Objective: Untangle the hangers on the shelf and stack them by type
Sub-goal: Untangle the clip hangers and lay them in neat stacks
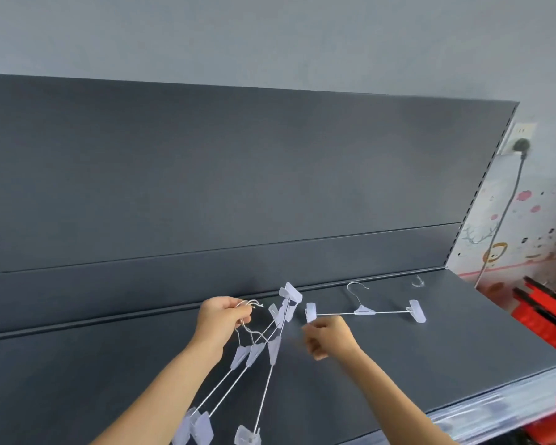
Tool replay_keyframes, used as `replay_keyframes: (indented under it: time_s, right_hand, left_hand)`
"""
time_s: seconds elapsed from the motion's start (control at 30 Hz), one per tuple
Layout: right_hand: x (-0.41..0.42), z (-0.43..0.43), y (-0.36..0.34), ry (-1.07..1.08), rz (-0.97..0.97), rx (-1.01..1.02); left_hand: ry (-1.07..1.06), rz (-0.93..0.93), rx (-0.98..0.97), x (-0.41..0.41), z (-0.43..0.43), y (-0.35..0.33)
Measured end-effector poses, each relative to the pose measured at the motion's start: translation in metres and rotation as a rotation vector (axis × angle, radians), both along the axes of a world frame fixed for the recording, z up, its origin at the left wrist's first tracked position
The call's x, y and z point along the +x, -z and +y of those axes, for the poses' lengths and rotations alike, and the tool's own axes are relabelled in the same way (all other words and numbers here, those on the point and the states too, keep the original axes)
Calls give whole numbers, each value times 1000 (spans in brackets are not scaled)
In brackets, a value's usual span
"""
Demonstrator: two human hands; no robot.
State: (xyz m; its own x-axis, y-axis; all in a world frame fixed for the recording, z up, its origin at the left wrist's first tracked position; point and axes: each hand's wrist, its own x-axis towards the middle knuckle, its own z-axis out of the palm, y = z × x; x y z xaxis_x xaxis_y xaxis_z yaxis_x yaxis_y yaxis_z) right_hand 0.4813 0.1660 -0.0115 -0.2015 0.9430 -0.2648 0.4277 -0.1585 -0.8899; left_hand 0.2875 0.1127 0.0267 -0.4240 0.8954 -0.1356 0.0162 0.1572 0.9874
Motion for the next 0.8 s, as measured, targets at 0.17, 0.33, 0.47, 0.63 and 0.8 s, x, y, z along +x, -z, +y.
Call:
replay_keyframes:
  time_s: [0.17, 0.33, 0.47, 0.63, 0.8]
  right_hand:
    - [59, 54, 10, 171, -392, 192]
    - [83, 80, 26, 29, -689, 160]
    - [85, 77, 36, 63, -678, 137]
    - [104, 67, 37, 192, -503, 76]
    - [101, 49, 21, 159, -330, 142]
  left_hand:
    - [-3, 105, 1, 11, 11, 2]
    - [-3, 238, -33, 8, 12, -3]
    - [-17, 302, -72, 1, 9, -5]
    - [-68, 286, -93, -11, -5, -12]
    - [-161, 246, -78, -34, -33, -20]
